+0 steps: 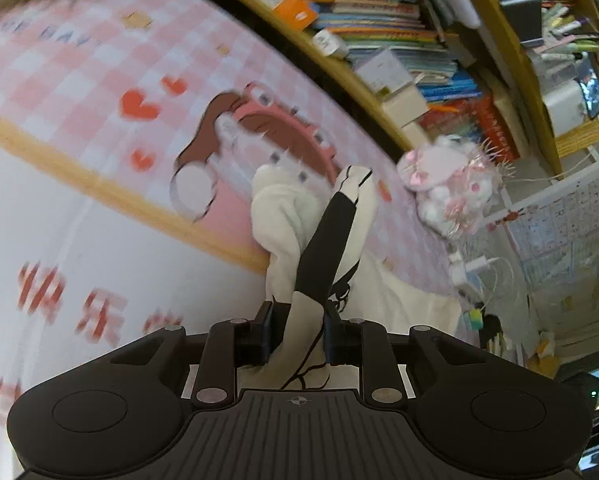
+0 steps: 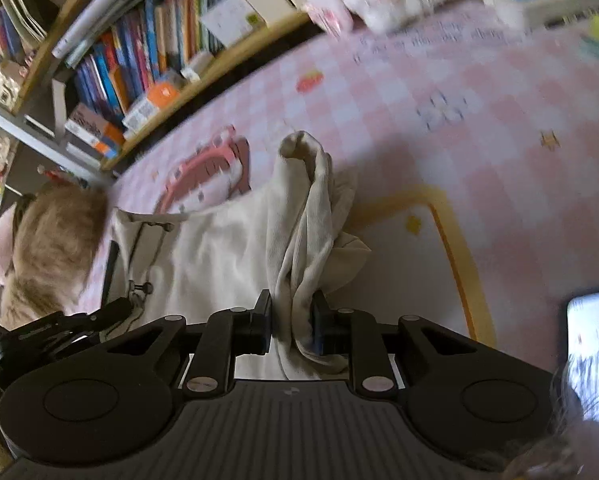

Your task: Fold clothes

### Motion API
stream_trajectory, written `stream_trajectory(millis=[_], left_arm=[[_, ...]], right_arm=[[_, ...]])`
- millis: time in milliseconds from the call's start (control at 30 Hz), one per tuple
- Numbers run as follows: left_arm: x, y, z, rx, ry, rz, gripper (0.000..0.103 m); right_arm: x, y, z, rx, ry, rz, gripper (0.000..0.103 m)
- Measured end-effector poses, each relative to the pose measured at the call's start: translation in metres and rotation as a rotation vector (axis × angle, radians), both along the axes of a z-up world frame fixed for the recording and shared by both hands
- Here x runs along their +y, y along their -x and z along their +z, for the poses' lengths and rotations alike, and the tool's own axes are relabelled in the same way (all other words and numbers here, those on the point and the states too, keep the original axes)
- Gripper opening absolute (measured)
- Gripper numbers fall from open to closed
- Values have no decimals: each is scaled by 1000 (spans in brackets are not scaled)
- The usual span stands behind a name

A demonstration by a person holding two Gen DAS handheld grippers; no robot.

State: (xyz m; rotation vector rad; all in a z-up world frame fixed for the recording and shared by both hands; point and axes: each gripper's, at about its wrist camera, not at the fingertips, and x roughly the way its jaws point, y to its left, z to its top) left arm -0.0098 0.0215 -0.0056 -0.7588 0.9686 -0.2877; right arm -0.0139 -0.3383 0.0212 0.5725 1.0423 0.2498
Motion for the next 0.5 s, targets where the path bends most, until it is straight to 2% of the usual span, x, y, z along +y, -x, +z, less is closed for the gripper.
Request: stream_trajectory(millis=[100, 233, 367, 500], left_arm=[[8, 3, -12, 46, 33, 35, 29], [7, -5, -19, 59, 36, 41, 48], [5, -12, -24, 47, 71, 56, 50], [2, -16, -26, 33, 87, 66, 47]], right_arm=[[-3, 7, -8, 41, -6, -9, 19], [-8, 3, -16, 71, -18, -44, 33], [-7, -2, -20, 69, -16, -45, 40], [-4, -7, -22, 61, -19, -41, 40]])
